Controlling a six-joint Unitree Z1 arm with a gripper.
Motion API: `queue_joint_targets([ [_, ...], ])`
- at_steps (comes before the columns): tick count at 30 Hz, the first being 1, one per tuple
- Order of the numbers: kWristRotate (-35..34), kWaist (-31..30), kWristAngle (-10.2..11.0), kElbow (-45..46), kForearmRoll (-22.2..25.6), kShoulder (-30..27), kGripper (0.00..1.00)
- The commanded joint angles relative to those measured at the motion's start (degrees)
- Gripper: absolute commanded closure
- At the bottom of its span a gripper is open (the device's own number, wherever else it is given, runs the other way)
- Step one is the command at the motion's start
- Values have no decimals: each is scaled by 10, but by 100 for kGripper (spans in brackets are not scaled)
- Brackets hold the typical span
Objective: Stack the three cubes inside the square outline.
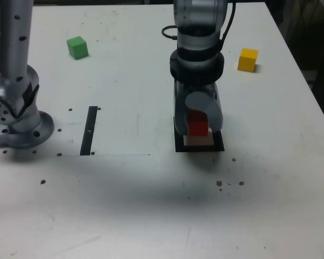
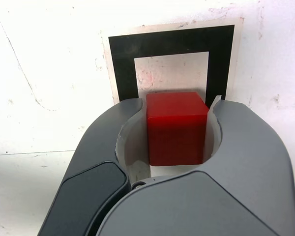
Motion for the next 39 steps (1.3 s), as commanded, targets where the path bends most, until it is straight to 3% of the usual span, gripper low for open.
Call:
queue_joint_targets([
  [1, 2, 3, -1, 3, -4, 5, 68],
  [10, 5, 9, -4, 11, -18, 14, 66],
  [12, 7, 10, -5, 12, -20, 15, 55],
  [17, 16, 13, -8, 15, -23, 16, 10],
  [19, 17, 14, -8, 17, -23, 16, 2],
  [39, 23, 26, 5, 25, -7, -31, 1],
])
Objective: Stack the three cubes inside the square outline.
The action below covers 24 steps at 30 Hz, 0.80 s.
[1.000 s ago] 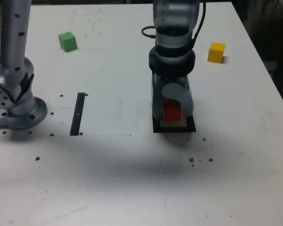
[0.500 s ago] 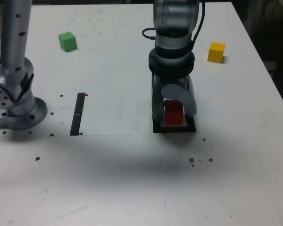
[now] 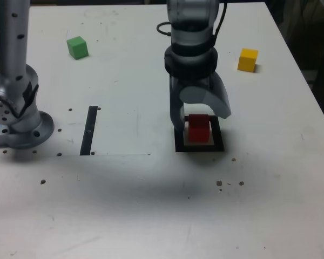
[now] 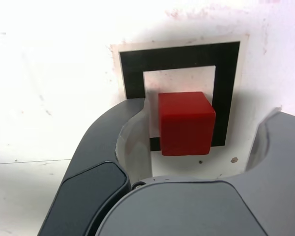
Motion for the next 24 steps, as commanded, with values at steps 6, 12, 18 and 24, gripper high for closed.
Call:
queue_joint_targets([
  [6, 28, 29, 7, -5, 22, -24, 1],
  [12, 55, 53, 14, -12, 40, -27, 1],
  [18, 115, 82, 12, -28, 43, -26, 1],
  [24, 182, 116, 8, -45, 47, -20, 1],
])
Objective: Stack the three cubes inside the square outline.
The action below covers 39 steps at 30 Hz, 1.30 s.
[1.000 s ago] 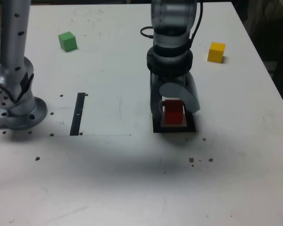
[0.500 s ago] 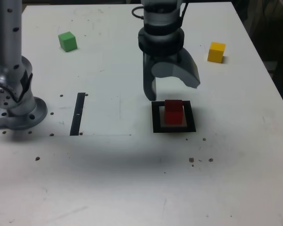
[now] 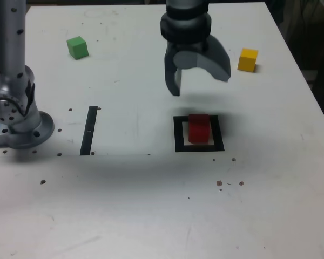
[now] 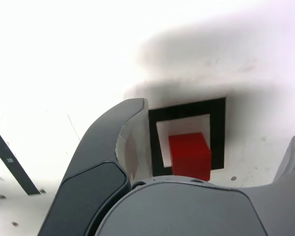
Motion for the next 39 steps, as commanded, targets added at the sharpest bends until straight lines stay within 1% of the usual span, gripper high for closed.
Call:
queue_joint_targets([
  [1, 26, 12, -2, -11, 4, 5, 1],
  [7, 88, 45, -3, -43, 16, 25, 1],
  [17, 178, 86, -1, -121, 57, 70, 1],
  [29, 248, 113, 7, -221, 105, 131, 1],
  [39, 276, 123, 20, -323, 144, 186, 1],
])
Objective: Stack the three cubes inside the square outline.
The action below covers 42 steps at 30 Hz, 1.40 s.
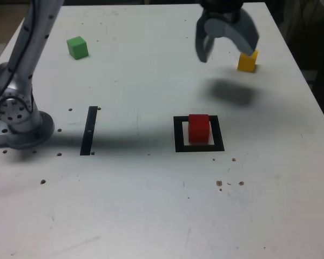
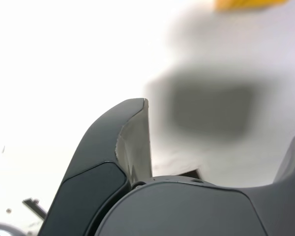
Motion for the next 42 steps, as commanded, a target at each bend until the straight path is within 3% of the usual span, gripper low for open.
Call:
queue_joint_targets([
  [1, 4, 4, 1, -19, 8, 13, 1],
  [27, 42, 47, 9, -288, 89, 175, 1],
  [42, 44, 51, 10, -342, 111, 227, 6],
])
